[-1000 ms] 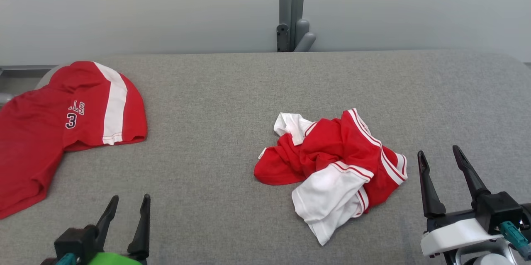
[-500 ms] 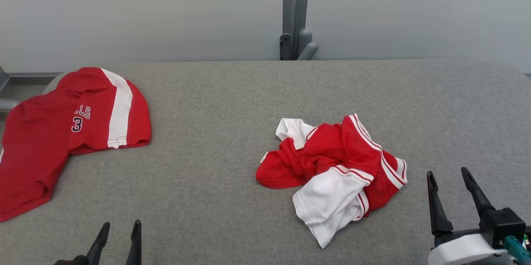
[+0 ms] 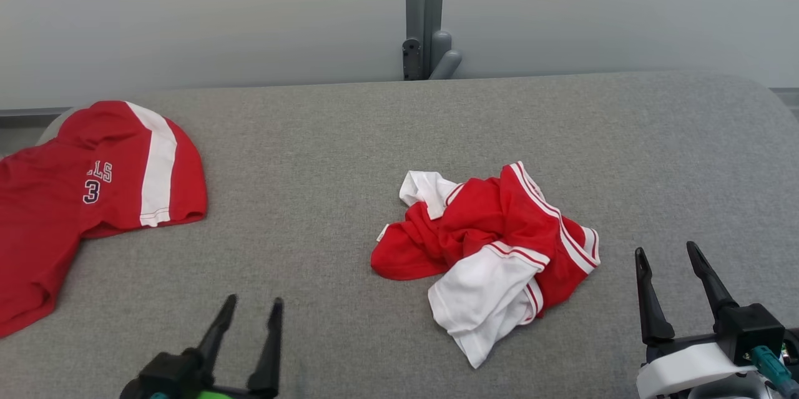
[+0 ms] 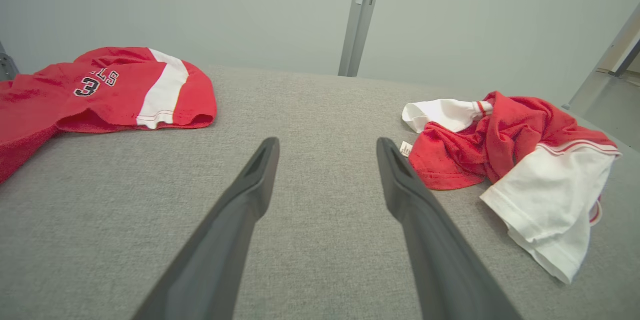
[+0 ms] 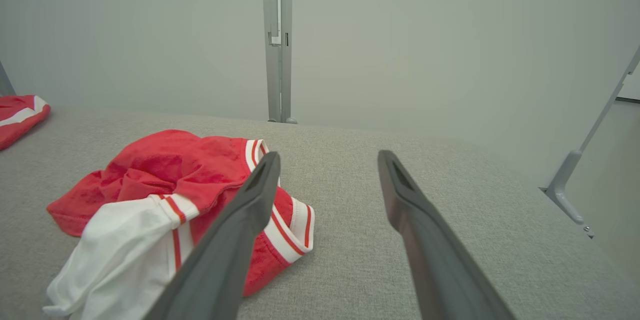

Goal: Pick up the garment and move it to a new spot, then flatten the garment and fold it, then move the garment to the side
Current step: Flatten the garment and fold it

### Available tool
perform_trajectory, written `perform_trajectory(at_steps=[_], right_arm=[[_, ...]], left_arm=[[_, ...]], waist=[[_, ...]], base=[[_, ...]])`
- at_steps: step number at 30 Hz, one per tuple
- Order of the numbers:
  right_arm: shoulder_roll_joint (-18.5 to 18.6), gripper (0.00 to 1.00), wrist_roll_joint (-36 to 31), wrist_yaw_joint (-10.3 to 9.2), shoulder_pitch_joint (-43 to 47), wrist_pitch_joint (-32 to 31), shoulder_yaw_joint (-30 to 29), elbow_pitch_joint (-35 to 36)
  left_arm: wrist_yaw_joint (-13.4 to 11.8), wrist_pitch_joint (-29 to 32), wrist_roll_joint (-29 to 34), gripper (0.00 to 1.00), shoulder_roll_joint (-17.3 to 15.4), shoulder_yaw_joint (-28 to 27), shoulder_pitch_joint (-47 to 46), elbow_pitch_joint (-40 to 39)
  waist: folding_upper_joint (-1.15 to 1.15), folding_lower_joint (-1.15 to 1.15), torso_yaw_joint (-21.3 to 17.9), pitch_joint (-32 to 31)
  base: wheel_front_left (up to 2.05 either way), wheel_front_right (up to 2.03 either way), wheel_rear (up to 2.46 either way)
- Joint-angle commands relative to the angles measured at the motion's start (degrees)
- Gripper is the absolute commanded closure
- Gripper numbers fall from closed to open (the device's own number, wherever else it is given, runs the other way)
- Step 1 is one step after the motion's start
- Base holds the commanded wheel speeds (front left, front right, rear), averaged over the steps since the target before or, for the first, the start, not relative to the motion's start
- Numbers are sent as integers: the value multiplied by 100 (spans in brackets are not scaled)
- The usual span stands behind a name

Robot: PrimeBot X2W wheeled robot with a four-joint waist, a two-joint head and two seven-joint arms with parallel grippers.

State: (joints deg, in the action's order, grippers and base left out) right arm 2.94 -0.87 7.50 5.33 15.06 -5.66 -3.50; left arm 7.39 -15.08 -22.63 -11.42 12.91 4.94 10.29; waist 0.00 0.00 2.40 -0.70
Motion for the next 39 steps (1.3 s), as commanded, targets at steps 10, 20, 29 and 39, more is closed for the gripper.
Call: perform_trajectory(at_steps=[10, 20, 29, 39], right_arm=[[2, 0, 67, -2, -396, 18, 158, 109], [-2, 0, 210, -2, -604, 18, 190, 116], [-1, 0, 332, -2, -702, 18, 232, 59], [-2, 0, 425, -2, -701, 18, 322, -70]], left_arm=[[8, 697, -66, 0, 354, 2392, -1621, 192], [7, 1017, -218, 0, 579, 3194, -2357, 848], [-47, 1110, 29, 0, 755, 3487, -2995, 1475], [-265, 868, 161, 0, 808, 3616, -3372, 2133]], waist=[[0, 0, -510, 591], [0, 0, -912, 927], [0, 0, -1098, 1110], [0, 0, -1173, 1070]], base=[[0, 0, 0], [0, 0, 0], [0, 0, 0], [0, 0, 0]])
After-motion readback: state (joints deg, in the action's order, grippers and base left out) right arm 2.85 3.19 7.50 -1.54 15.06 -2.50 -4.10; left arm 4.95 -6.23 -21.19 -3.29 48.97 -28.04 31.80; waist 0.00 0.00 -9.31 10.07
